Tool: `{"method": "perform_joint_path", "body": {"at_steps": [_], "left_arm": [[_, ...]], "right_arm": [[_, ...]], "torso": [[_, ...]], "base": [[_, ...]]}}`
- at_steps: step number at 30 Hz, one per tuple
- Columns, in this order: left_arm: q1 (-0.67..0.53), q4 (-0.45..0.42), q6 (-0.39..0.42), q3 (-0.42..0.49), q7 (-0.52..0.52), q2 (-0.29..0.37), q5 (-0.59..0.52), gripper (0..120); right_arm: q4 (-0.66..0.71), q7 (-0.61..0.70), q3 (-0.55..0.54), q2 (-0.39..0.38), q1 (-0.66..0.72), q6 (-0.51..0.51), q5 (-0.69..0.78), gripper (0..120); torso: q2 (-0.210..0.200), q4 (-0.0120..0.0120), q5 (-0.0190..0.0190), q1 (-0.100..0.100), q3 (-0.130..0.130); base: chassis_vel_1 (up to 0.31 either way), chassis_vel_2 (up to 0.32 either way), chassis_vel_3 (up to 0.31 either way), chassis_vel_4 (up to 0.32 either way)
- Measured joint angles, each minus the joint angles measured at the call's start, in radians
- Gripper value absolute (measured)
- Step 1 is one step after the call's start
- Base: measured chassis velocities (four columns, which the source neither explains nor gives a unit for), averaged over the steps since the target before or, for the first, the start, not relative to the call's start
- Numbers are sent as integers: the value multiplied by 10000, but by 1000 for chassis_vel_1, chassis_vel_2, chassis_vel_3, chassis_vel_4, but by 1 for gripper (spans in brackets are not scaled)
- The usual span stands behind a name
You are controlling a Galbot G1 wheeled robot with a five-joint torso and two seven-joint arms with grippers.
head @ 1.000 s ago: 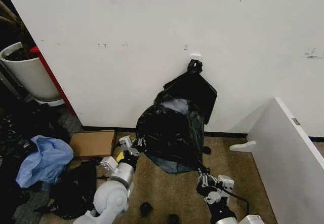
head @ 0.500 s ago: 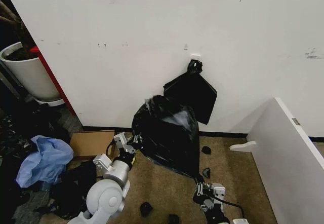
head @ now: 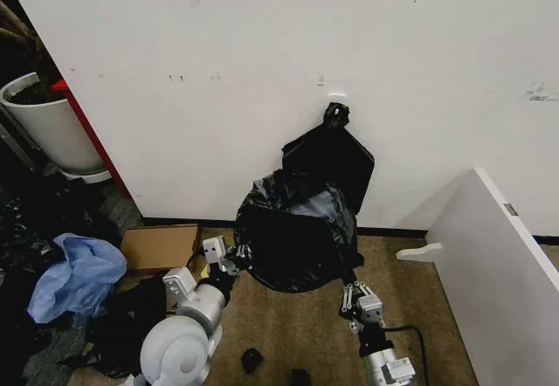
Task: Place the garbage bag over the trash bin.
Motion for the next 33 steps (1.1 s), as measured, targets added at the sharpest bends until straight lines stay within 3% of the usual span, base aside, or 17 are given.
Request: {"method": "perform_joint_path", "body": {"at_steps": [3,9,11,14,17,19,25,28,29,30,33], "left_arm": [[-72,180,3,3,-20,-11,-36,0],[-268,854,-227,2,-30,-91,-33,0],[-279,891,-253,4,-29,-98,-18,0],[-347,1141,-416,33,-2,-140,186,0],[-396,1246,-461,35,5,-142,272,0],[-405,1260,-463,36,8,-142,281,0],[-436,1361,-436,30,12,-101,359,0],[-444,1373,-431,29,12,-98,359,0],[-521,1503,-417,24,5,-91,366,0],[-676,1884,-461,84,-21,-83,368,0],[-701,2091,-503,219,-4,-130,369,0]], "right_arm": [[163,123,11,-130,-162,-122,196,14],[2400,2111,-515,-522,-1214,-2665,3752,40],[2503,2225,-539,-530,-1257,-2782,3837,41],[3604,3469,-773,-654,-1724,-4172,4190,58],[3967,3910,-795,-798,-1939,-4807,4197,70],[3990,3966,-786,-827,-1969,-4888,4189,72],[4012,3800,-720,-1010,-2251,-5191,3564,98],[3977,3691,-722,-1033,-2286,-5176,3386,98],[3509,2934,-691,-1139,-2455,-4506,2277,100],[2095,711,-244,-1235,-2584,-1758,-337,100],[1733,-560,-108,-1216,-2521,-582,-912,100]], "torso": [[0,-1,-1,0,0],[0,-2,-3,0,0],[0,-2,-2,0,-1],[0,-1,-2,0,-1],[0,0,-2,0,-1],[0,0,-2,0,-1],[0,0,1,0,-1],[0,0,0,0,-1],[0,0,-1,0,-1],[0,0,1,0,0],[0,-1,-2,0,0]], "base": [[0,0,0,0],[0,0,0,0],[0,0,0,0],[0,0,0,0],[0,0,0,0],[0,0,0,0],[0,0,0,0],[0,0,0,0],[0,0,0,0],[0,0,0,0],[0,0,0,0]]}}
